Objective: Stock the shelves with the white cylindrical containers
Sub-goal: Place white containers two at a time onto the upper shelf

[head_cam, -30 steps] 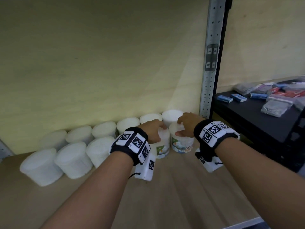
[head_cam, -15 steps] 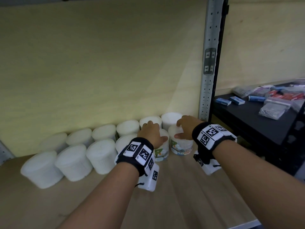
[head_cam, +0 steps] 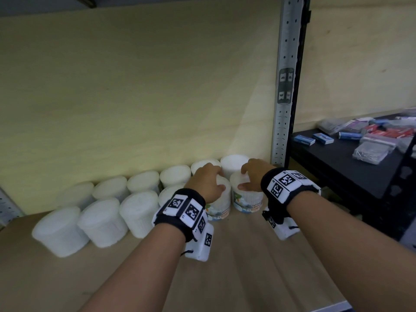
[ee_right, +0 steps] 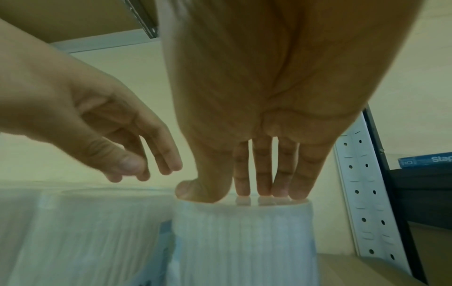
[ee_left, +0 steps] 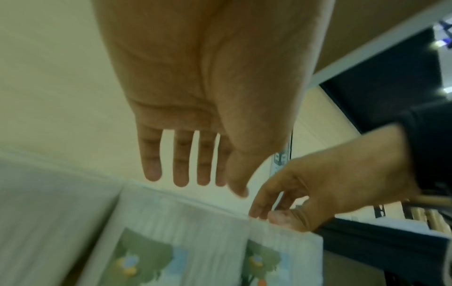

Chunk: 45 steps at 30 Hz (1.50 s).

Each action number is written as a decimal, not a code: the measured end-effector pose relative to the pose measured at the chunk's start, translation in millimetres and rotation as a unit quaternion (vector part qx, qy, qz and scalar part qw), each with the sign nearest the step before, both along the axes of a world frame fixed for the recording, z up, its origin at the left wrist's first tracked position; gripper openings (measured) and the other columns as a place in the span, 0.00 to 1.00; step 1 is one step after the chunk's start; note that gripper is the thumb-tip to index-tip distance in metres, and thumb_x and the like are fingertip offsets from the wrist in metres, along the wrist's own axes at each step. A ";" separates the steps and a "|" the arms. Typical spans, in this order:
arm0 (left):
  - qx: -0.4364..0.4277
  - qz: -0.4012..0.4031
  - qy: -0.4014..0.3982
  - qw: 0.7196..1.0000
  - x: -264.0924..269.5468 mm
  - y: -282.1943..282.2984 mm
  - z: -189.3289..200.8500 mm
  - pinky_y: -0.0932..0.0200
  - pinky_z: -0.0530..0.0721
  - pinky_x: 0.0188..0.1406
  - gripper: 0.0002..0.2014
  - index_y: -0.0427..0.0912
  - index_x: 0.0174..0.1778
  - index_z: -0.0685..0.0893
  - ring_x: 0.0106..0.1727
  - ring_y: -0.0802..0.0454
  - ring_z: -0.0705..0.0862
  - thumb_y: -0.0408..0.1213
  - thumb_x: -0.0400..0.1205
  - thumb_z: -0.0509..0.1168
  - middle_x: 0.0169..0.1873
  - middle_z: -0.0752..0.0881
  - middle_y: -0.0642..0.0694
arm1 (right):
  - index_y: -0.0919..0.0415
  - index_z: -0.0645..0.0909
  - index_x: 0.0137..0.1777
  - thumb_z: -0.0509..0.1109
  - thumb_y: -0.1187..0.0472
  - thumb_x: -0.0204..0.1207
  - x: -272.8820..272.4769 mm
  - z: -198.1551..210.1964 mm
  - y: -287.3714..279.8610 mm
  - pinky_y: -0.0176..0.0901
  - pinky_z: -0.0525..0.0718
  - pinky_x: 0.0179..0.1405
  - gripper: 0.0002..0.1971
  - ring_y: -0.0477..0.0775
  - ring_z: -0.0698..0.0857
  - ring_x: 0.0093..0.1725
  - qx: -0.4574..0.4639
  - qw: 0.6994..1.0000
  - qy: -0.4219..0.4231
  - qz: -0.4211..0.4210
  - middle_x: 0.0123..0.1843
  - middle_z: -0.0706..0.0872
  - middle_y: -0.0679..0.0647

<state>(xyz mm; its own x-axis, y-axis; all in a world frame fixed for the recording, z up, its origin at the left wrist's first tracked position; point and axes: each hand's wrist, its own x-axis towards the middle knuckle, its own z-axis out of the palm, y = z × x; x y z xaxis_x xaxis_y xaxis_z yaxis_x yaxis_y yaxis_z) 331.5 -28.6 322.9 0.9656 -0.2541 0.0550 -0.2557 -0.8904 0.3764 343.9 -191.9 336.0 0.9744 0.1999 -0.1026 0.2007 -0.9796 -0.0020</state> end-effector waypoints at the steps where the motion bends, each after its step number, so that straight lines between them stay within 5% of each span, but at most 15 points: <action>1: -0.008 0.022 -0.025 0.999 -1.2 -2.2 -1.5 0.49 0.76 0.69 0.21 0.43 0.69 0.76 0.69 0.45 0.76 0.44 0.81 0.66 0.68 0.76 0.44 | 0.65 0.74 0.71 0.66 0.43 0.78 0.3 -0.2 0.5 0.49 0.76 0.71 0.30 0.60 0.78 0.70 -0.001 1.000 -0.001 -0.001 0.70 0.78 0.61; 8: 0.104 0.081 -0.019 0.991 -3.1 -9.1 -15.5 0.46 0.75 0.66 0.26 0.41 0.69 0.75 0.70 0.41 0.71 0.56 0.81 0.61 0.67 0.73 0.40 | 0.64 0.72 0.73 0.66 0.43 0.77 1.3 -3.6 0.2 0.50 0.75 0.71 0.31 0.60 0.76 0.71 0.004 1.000 -0.007 -0.004 0.72 0.76 0.61; 20: 0.021 0.020 0.064 0.998 0.5 0.9 0.6 0.56 0.72 0.72 0.26 0.44 0.75 0.72 0.74 0.47 0.74 0.42 0.81 0.67 0.75 0.73 0.45 | 0.64 0.72 0.72 0.66 0.42 0.77 3.5 -4.7 -1.0 0.48 0.75 0.71 0.31 0.60 0.76 0.71 0.008 1.000 -0.009 -0.001 0.72 0.76 0.61; 24: -0.015 0.052 0.026 0.998 -0.1 -2.3 -1.0 0.53 0.73 0.73 0.25 0.44 0.71 0.75 0.73 0.46 0.73 0.48 0.79 0.67 0.72 0.73 0.43 | 0.64 0.73 0.72 0.66 0.42 0.78 2.8 -3.5 -0.4 0.48 0.75 0.71 0.31 0.60 0.77 0.71 0.009 1.000 -0.009 -0.002 0.72 0.77 0.61; 29: 0.050 0.062 0.026 0.996 -1.5 -2.8 -11.5 0.47 0.72 0.73 0.28 0.43 0.73 0.73 0.73 0.43 0.71 0.55 0.79 0.65 0.71 0.71 0.42 | 0.64 0.73 0.72 0.66 0.42 0.77 2.4 -4.7 -0.9 0.49 0.76 0.71 0.31 0.60 0.77 0.71 0.009 1.000 -0.012 -0.002 0.72 0.76 0.61; 45: 0.028 0.043 0.019 0.998 -7.4 -1.1 -13.5 0.49 0.72 0.72 0.27 0.41 0.73 0.74 0.72 0.43 0.72 0.51 0.80 0.66 0.70 0.73 0.41 | 0.63 0.71 0.74 0.66 0.43 0.78 -4.3 -4.8 -1.3 0.51 0.75 0.72 0.31 0.60 0.74 0.72 0.025 1.000 0.008 -0.016 0.73 0.73 0.61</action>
